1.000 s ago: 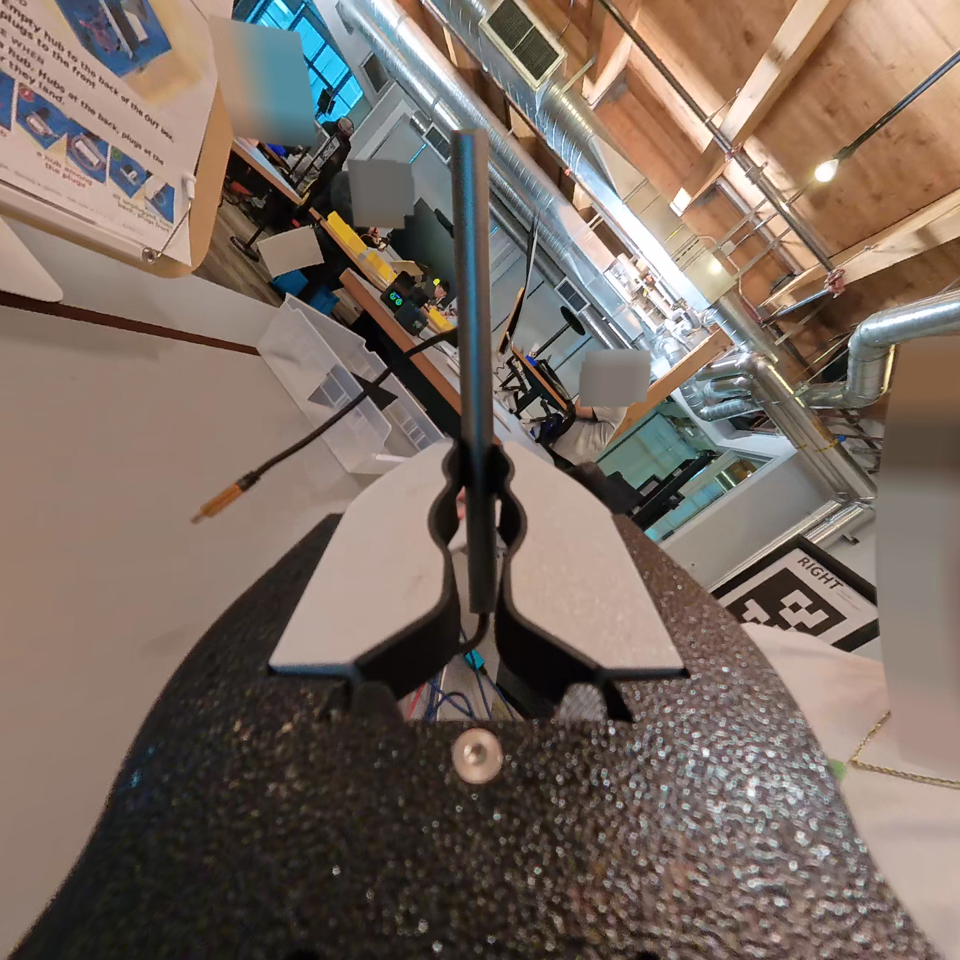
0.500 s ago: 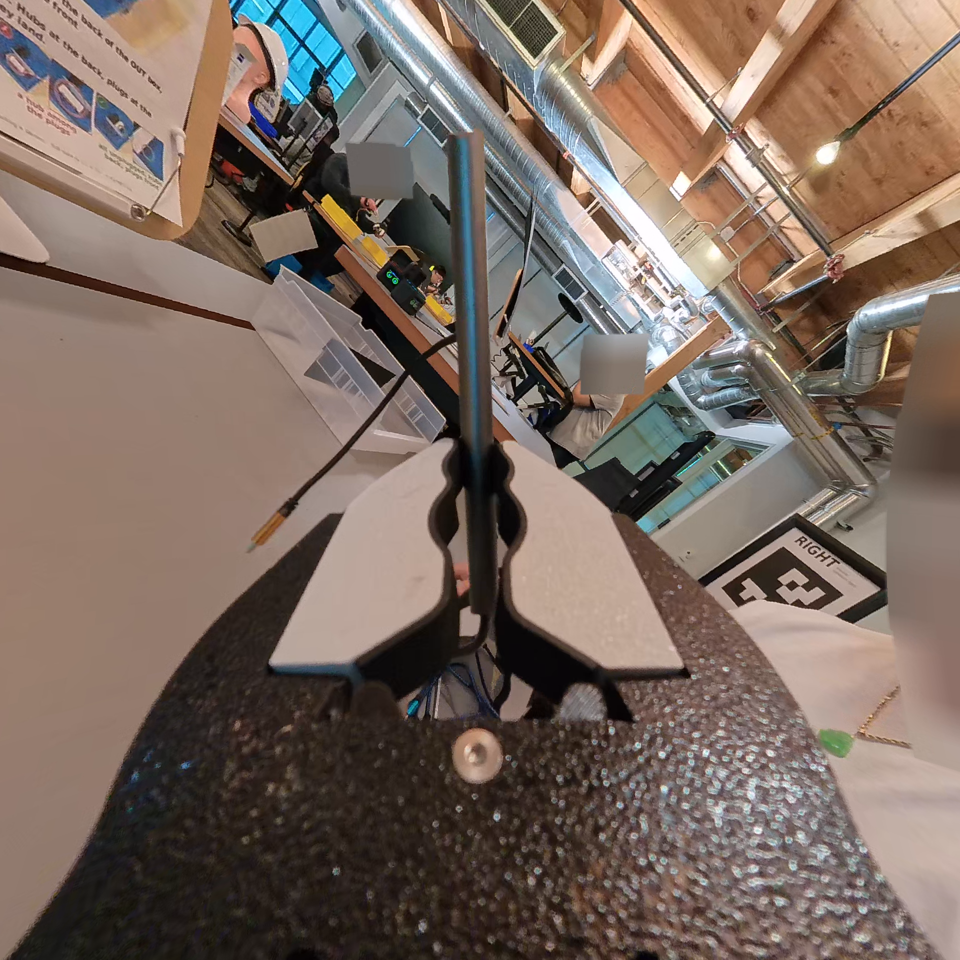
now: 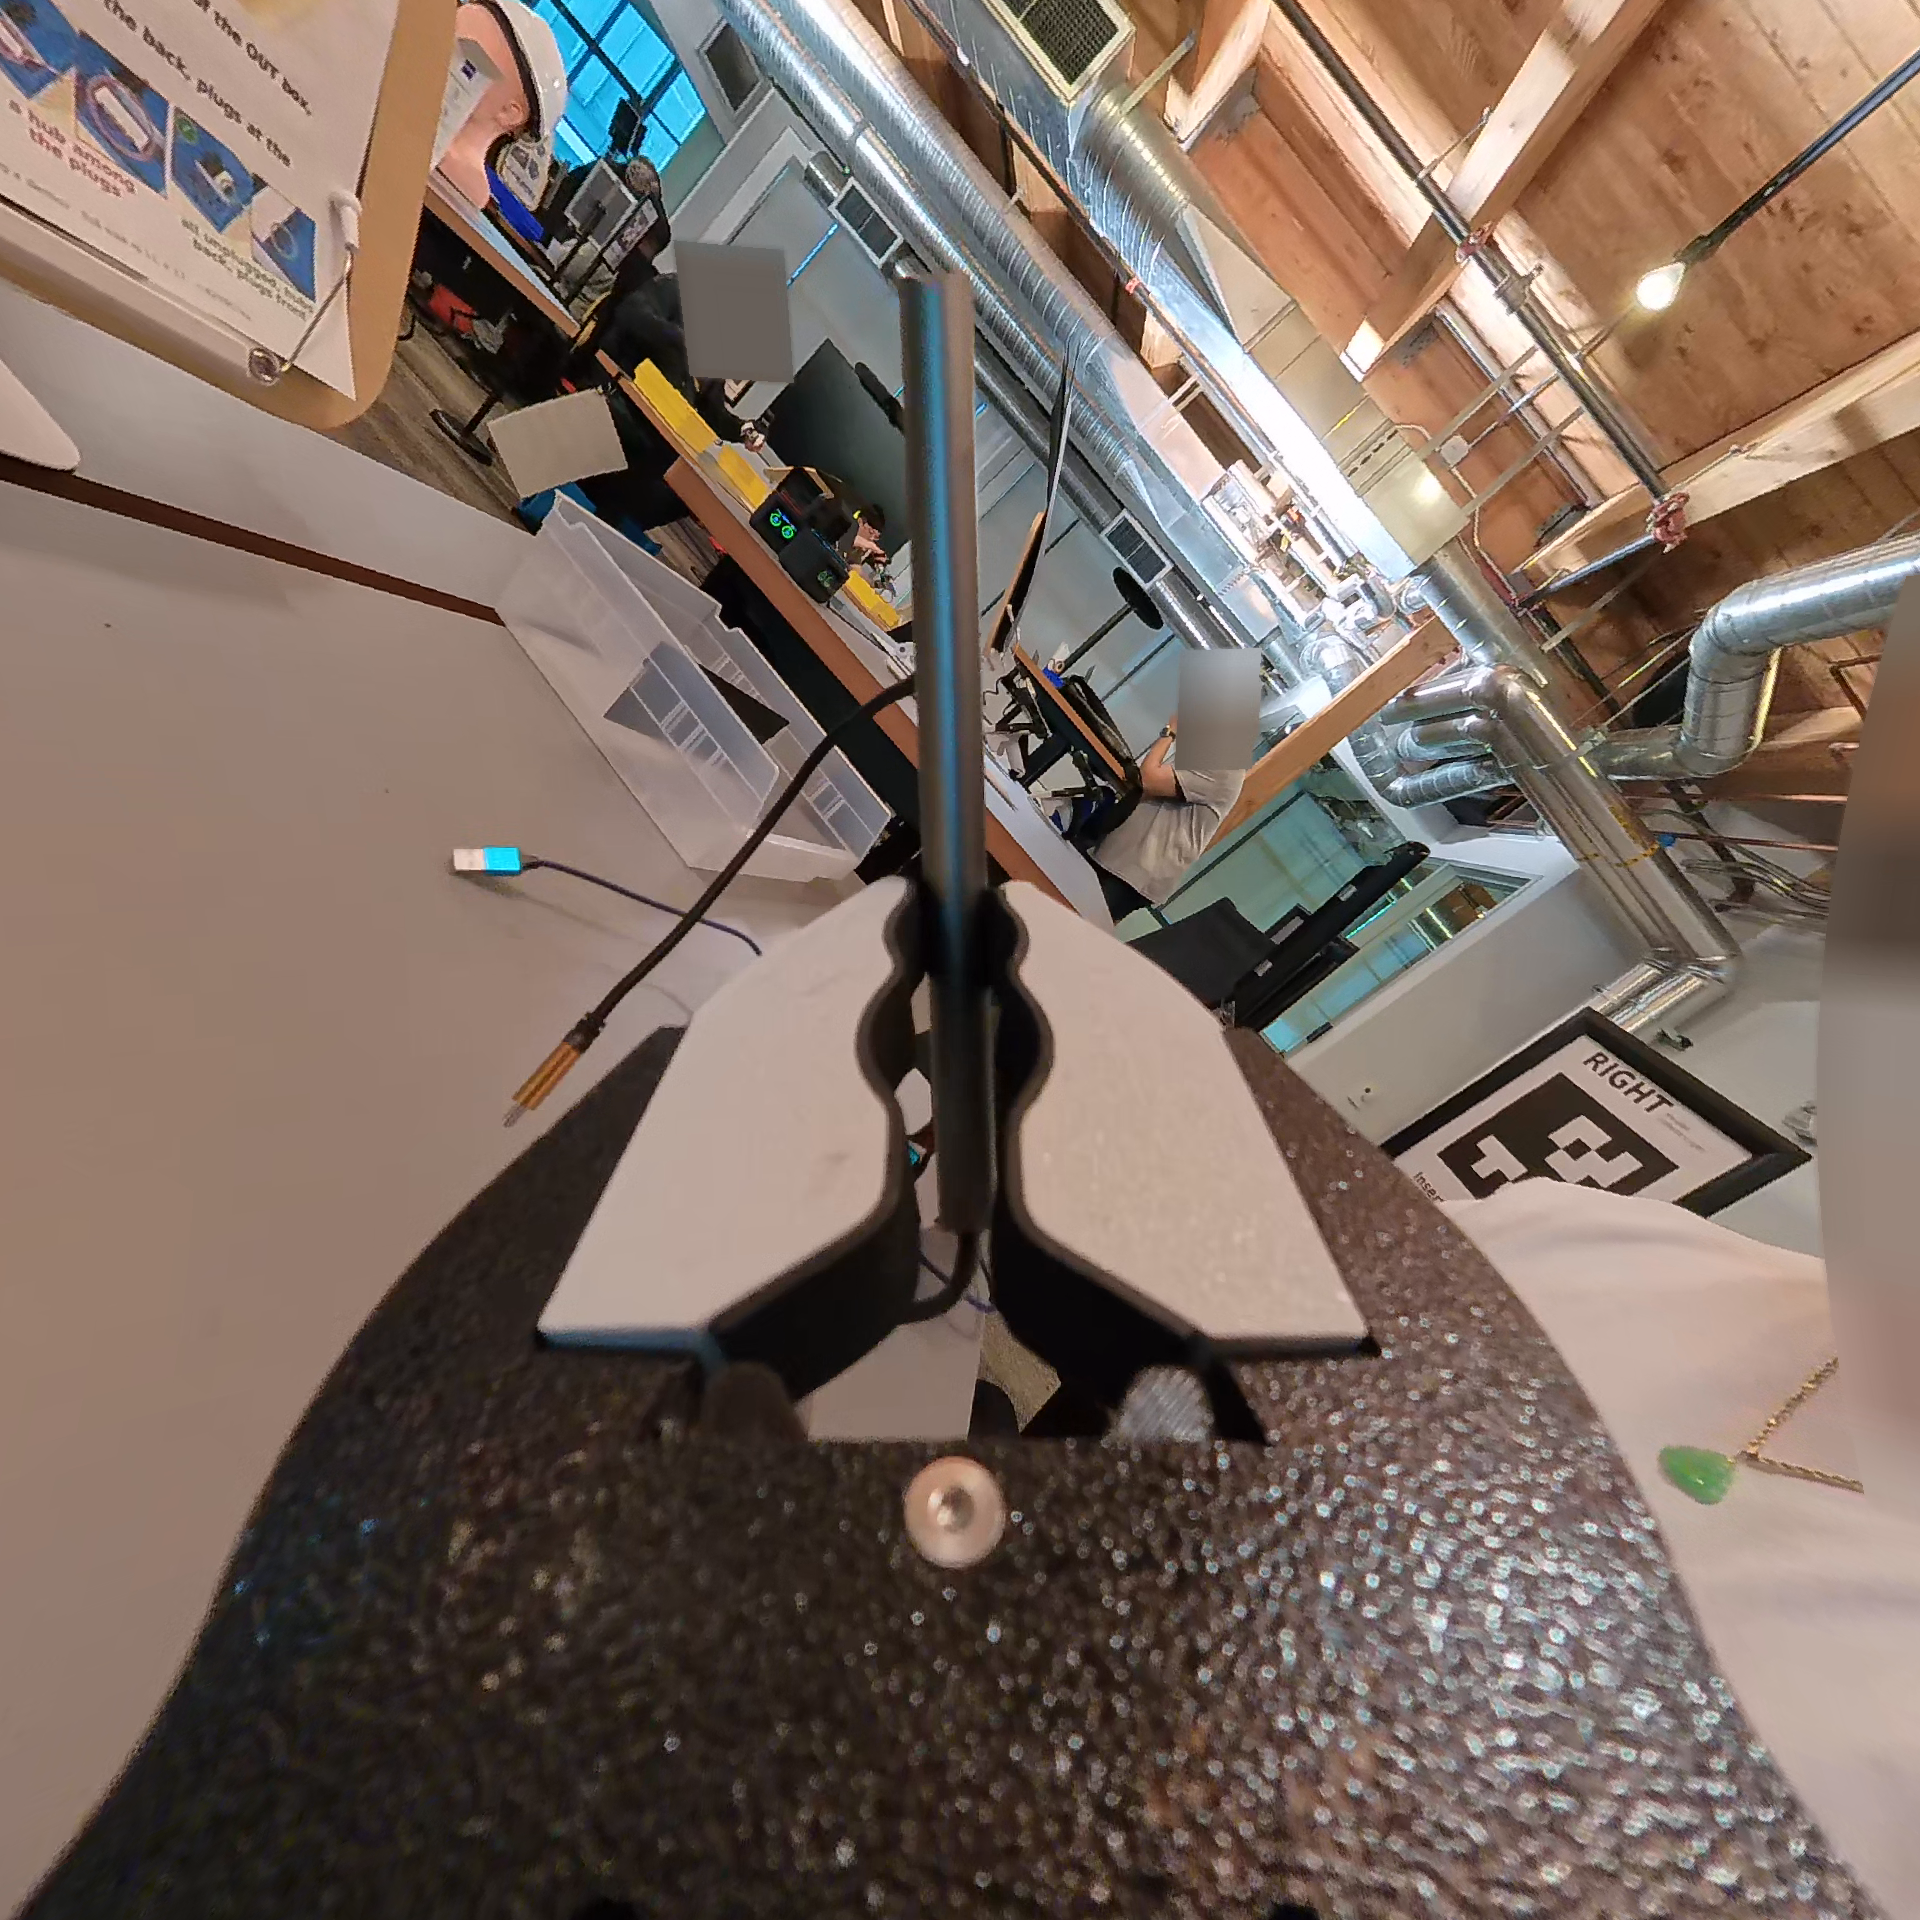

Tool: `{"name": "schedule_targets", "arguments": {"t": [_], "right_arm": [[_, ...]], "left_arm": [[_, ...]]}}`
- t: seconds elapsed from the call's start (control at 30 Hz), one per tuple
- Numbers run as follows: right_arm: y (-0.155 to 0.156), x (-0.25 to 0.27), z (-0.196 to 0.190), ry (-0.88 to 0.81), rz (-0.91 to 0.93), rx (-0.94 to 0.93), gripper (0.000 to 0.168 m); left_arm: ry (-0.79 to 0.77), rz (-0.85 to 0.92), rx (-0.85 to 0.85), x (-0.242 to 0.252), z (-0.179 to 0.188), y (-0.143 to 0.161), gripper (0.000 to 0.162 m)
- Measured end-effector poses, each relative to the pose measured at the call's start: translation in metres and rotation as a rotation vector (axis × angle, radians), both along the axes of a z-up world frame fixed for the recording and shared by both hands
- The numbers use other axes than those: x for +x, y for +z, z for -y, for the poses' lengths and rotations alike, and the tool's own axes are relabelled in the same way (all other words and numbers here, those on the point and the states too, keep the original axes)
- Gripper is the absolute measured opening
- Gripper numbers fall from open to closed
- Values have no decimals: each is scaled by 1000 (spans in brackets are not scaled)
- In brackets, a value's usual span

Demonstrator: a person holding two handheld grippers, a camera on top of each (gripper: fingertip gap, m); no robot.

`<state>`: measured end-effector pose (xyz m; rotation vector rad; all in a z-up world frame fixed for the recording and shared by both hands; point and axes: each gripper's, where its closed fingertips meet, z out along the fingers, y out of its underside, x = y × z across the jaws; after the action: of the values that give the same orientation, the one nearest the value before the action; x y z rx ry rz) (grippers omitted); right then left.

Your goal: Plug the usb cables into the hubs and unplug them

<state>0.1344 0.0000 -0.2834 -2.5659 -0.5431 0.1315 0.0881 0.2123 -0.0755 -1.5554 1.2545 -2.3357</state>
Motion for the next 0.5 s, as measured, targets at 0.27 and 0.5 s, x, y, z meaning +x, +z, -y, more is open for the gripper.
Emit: {"name": "schedule_targets", "arguments": {"t": [0.27,0.5], "right_arm": [[3,28,1,30,221,23,7],[112,84,6,26,319,194,6]], "left_arm": [[4,21,-1,-1,-1,3,9],[63,53,3,-14,-19,11,9]]}}
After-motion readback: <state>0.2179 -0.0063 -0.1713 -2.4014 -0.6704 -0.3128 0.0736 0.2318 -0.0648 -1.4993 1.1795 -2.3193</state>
